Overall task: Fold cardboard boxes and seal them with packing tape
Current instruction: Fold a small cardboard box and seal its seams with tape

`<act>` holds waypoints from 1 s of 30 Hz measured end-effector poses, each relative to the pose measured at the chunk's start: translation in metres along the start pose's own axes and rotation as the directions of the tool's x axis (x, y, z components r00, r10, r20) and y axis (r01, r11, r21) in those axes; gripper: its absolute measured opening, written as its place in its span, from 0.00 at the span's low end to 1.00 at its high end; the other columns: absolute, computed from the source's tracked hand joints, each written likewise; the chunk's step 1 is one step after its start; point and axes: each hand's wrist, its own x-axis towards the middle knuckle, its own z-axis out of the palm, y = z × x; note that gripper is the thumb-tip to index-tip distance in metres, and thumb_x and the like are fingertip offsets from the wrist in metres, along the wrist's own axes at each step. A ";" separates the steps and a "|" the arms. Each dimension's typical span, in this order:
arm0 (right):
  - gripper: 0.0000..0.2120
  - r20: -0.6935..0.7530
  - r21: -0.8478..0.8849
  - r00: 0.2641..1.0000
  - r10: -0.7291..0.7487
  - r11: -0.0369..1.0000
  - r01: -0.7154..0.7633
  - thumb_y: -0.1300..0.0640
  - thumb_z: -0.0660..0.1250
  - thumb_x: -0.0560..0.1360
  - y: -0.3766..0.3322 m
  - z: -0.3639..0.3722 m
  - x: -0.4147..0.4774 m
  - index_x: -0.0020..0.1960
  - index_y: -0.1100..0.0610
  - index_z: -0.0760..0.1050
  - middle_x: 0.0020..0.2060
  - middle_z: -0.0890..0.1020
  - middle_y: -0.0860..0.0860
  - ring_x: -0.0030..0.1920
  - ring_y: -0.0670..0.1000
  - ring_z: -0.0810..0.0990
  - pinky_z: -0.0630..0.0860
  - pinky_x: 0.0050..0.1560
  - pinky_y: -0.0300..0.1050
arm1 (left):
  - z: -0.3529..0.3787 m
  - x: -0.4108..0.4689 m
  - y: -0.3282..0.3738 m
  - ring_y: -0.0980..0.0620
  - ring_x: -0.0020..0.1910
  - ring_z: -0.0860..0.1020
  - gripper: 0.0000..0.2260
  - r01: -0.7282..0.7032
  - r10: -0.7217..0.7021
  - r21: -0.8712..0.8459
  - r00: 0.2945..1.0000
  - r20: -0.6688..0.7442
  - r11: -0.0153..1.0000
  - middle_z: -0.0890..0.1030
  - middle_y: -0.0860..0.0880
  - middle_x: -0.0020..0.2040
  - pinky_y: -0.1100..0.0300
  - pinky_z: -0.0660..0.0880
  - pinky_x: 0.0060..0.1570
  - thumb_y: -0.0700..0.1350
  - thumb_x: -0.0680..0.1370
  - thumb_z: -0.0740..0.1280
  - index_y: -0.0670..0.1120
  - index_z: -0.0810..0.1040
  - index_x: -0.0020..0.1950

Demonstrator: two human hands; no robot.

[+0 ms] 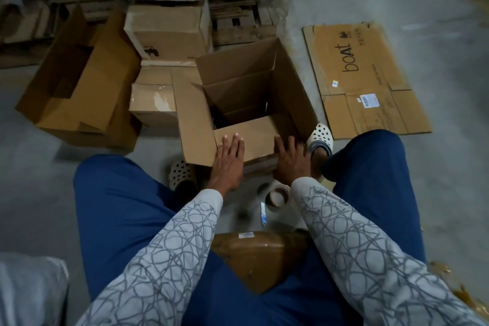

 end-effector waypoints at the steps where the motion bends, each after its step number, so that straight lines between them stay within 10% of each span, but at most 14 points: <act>1: 0.48 -0.003 0.048 1.000 0.004 0.999 -0.004 0.46 0.73 0.73 -0.001 0.001 -0.001 0.81 0.49 0.45 0.76 0.55 0.57 0.75 0.63 0.59 0.64 0.70 0.64 | -0.002 -0.001 0.000 0.41 0.81 0.37 0.36 -0.011 0.011 -0.058 1.000 -0.015 0.998 0.39 0.42 0.83 0.47 0.41 0.80 0.47 0.84 0.62 0.45 0.42 0.83; 6: 0.44 -0.138 0.229 0.990 0.032 0.973 0.000 0.49 0.74 0.73 -0.013 0.005 -0.013 0.80 0.49 0.51 0.73 0.58 0.59 0.70 0.64 0.62 0.67 0.67 0.62 | -0.035 0.008 0.003 0.46 0.82 0.43 0.35 0.043 -0.124 -0.439 0.980 -0.157 0.897 0.46 0.47 0.84 0.46 0.46 0.80 0.59 0.83 0.62 0.50 0.50 0.84; 15: 0.45 -0.178 0.284 0.984 -0.022 0.956 0.072 0.51 0.74 0.70 -0.024 -0.002 -0.004 0.80 0.48 0.55 0.78 0.54 0.58 0.73 0.63 0.57 0.63 0.70 0.68 | -0.150 0.096 -0.016 0.35 0.80 0.50 0.45 0.215 -0.406 -0.448 0.827 -0.389 0.868 0.44 0.44 0.83 0.39 0.58 0.75 0.45 0.76 0.73 0.56 0.45 0.83; 24: 0.49 -0.014 0.372 0.996 -0.083 0.924 0.082 0.56 0.75 0.73 -0.016 -0.005 0.008 0.82 0.48 0.47 0.81 0.48 0.59 0.79 0.65 0.51 0.61 0.76 0.59 | -0.148 0.125 -0.053 0.39 0.81 0.51 0.42 0.133 -0.209 -0.217 0.900 -0.382 0.967 0.59 0.44 0.80 0.38 0.53 0.78 0.41 0.74 0.73 0.54 0.53 0.82; 30: 0.44 -0.082 0.423 0.994 -0.072 0.900 0.100 0.55 0.74 0.73 -0.002 -0.017 0.016 0.82 0.52 0.54 0.79 0.61 0.57 0.71 0.62 0.72 0.69 0.69 0.54 | -0.080 0.076 -0.054 0.40 0.79 0.58 0.32 0.063 -0.060 0.036 0.993 -0.099 0.997 0.57 0.43 0.81 0.43 0.53 0.78 0.48 0.81 0.65 0.47 0.57 0.82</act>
